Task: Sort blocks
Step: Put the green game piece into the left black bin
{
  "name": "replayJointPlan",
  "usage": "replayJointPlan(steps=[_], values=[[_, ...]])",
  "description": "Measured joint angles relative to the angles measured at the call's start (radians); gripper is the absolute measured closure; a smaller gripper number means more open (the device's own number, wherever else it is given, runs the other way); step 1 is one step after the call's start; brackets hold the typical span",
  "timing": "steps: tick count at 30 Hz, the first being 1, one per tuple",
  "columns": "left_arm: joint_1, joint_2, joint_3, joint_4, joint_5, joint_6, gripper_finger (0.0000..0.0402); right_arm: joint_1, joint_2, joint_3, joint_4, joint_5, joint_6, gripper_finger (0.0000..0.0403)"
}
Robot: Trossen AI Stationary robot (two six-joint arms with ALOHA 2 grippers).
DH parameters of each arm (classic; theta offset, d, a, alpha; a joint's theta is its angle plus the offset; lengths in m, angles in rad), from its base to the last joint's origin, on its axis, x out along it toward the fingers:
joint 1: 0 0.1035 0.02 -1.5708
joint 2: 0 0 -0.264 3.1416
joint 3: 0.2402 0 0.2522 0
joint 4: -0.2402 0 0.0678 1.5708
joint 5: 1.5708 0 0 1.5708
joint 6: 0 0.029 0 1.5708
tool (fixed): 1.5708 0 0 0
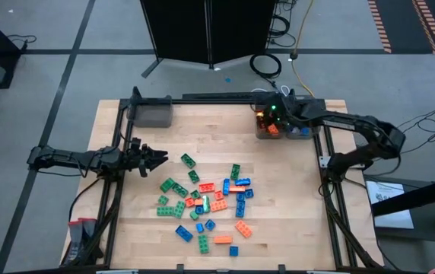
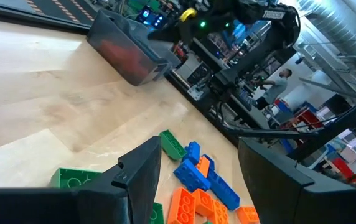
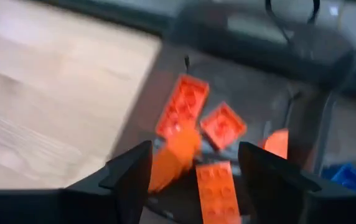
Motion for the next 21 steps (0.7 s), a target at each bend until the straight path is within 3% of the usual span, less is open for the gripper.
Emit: replayJointPlan(steps=[8,11,14,21], values=[[0.000,0.065,0.019,-0.050,0.227,0.025,0.0186,0.041,-0.187,0.002,0.073,-0.021,-0.116,0.0191],[0.000,0.136,0.095,-0.111,0.206,0.046,0.0186,0.059,-0.226,0.002,0.070,-0.039,-0.135,0.0199],[0.000,0.220,0.183,-0.168,0.142,0.093,0.0186,0.093,-0.229,0.002,0.102,-0.137,-0.179,0.0202],[0.000,0.344,0.325,-0.215,0.093,0.180,0.0186,0.296,-0.060,0.002,0.182,-0.298,-0.280,0.0203]])
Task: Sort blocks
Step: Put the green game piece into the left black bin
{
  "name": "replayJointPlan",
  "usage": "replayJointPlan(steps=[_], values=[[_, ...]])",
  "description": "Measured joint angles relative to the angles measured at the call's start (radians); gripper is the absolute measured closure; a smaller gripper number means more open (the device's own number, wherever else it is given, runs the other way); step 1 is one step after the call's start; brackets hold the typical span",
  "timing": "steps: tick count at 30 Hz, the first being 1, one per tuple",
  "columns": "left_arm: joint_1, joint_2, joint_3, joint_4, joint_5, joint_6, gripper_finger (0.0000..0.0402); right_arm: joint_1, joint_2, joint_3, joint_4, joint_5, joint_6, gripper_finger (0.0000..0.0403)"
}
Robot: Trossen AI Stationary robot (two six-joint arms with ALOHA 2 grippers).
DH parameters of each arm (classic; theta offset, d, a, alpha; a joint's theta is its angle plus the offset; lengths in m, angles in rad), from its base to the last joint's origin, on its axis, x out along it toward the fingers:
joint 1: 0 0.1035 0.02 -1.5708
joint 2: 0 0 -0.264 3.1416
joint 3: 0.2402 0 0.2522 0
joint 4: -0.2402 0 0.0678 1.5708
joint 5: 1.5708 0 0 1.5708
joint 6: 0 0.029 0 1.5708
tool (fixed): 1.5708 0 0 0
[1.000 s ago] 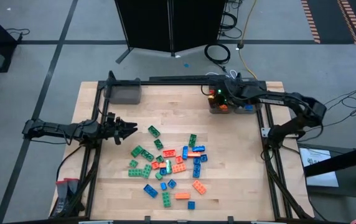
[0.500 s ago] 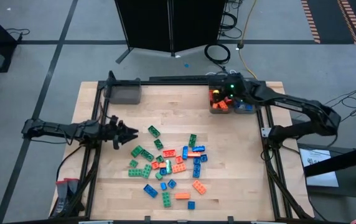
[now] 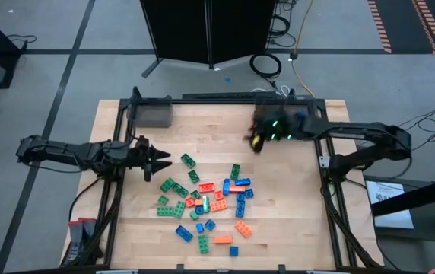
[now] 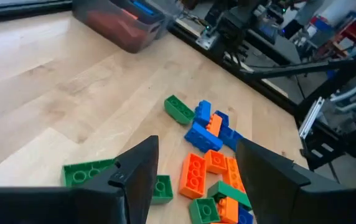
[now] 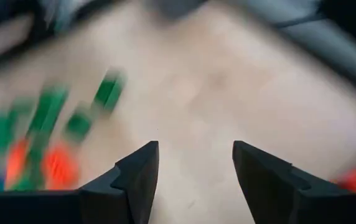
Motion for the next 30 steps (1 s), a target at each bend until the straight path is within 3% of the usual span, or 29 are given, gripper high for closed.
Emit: replayJointPlan(steps=[4,8,17,25,30], values=[[0.000,0.015,0.008,-0.001,0.001,0.004,0.0186,0.111,0.120,0.016,-0.024,-0.057,-0.228,0.0203],[0.000,0.016,0.008,-0.006,0.002,-0.021,0.0186,0.175,0.232,0.126,-0.117,-0.033,-0.440,0.0203],[0.000,0.016,0.009,-0.006,0.005,-0.023,0.0186,0.200,0.438,0.433,-0.456,0.016,-1.020,0.0202],[0.000,0.017,0.009,-0.030,0.005,-0.024,0.0186,0.226,0.526,0.471,-0.530,0.007,-1.280,0.0202],[0.000,0.018,0.010,-0.064,0.005,-0.024,0.0186,0.240,0.568,0.471,-0.522,-0.039,-1.318,0.0202]])
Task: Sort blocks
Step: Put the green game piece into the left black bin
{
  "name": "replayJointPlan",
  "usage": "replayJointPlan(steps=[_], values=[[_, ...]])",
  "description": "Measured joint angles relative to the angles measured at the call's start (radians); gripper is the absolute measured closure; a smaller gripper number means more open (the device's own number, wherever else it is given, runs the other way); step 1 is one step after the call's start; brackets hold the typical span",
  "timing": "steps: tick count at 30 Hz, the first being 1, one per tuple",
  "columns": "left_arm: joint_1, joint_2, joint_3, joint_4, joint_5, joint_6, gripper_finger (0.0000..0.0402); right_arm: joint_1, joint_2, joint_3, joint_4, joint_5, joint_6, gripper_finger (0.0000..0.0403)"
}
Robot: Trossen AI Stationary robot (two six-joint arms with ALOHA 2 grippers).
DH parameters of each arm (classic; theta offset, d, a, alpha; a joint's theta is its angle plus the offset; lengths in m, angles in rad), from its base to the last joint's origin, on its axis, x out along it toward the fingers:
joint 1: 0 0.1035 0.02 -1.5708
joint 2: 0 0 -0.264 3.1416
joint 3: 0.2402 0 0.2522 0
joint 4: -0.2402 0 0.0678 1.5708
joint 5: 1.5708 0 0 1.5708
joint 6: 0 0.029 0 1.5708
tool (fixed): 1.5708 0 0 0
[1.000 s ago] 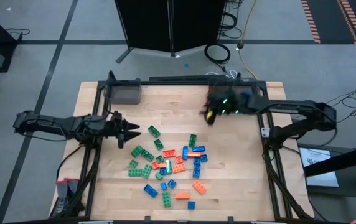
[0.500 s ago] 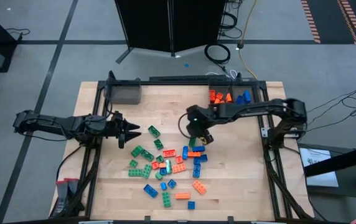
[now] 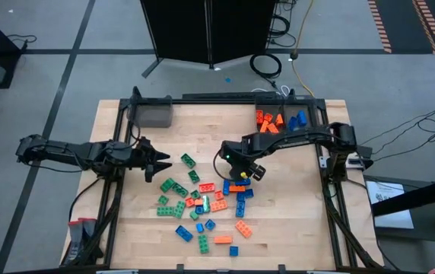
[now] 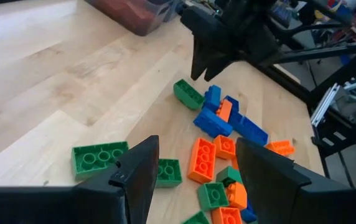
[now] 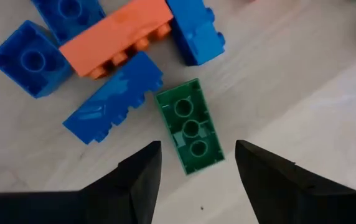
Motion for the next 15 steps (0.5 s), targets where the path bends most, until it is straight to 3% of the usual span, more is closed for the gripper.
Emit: replayJointPlan(steps=[8,15], values=[[0.000,0.001,0.000,-0.002,0.000,0.000,0.0186,0.004,0.072,0.000,0.095,0.005,-0.023,0.0202],[0.000,0.002,0.000,-0.018,0.000,0.000,0.0186,0.004,0.143,0.002,0.051,0.002,-0.107,0.0202]])
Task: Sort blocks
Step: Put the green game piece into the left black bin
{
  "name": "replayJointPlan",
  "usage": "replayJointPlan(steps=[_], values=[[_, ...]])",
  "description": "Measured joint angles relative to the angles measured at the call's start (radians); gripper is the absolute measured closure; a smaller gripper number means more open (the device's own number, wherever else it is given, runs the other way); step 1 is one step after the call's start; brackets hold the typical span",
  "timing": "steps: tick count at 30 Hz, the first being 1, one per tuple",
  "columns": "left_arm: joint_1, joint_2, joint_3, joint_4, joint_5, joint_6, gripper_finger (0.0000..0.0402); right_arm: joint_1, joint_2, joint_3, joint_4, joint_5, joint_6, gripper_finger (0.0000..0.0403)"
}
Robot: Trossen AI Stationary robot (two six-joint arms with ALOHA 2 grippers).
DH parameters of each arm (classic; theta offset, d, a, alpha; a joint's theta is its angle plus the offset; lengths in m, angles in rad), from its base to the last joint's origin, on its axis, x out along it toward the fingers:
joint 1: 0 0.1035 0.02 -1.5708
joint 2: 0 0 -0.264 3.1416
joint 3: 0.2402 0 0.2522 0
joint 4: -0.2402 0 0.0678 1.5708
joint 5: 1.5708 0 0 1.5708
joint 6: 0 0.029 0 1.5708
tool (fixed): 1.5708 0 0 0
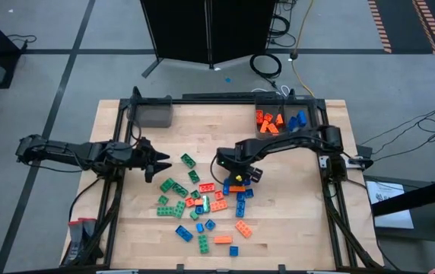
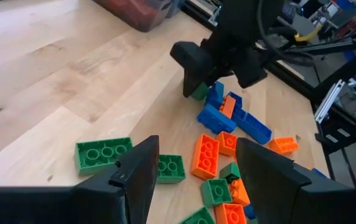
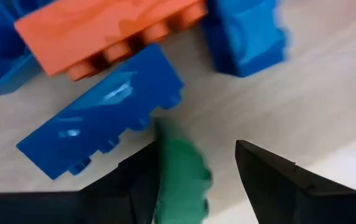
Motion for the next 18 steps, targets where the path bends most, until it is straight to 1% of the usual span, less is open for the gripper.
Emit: replayJointPlan(steps=[3,5,7,10,14,16,18], values=[[0.000,0.000,0.000,-0.003,0.000,0.000,0.0186,0.002,0.016,0.003,0.003,0.013,0.008,0.0206],[0.000,0.000,0.000,-0.006,0.000,0.000,0.0186,0.006,0.021,0.002,0.013,0.053,0.024,0.0223],[0.000,0.000,0.001,-0.013,0.000,0.000,0.0186,0.006,0.022,0.002,0.020,0.093,0.047,0.0257],[0.000,0.000,0.001,-0.027,0.000,0.000,0.0186,0.003,0.023,0.001,0.018,0.148,0.084,0.0331],[0.000,0.000,0.001,-0.028,-0.001,0.001,0.0186,0.004,0.017,0.023,-0.009,0.187,0.167,0.0329],[0.000,0.000,0.001,-0.029,-0.005,0.001,0.0186,-0.001,0.026,0.067,-0.023,0.193,0.230,0.0329],[0.000,0.000,0.001,-0.029,-0.008,0.001,0.0186,-0.019,0.029,0.137,-0.026,0.189,0.292,0.0329]])
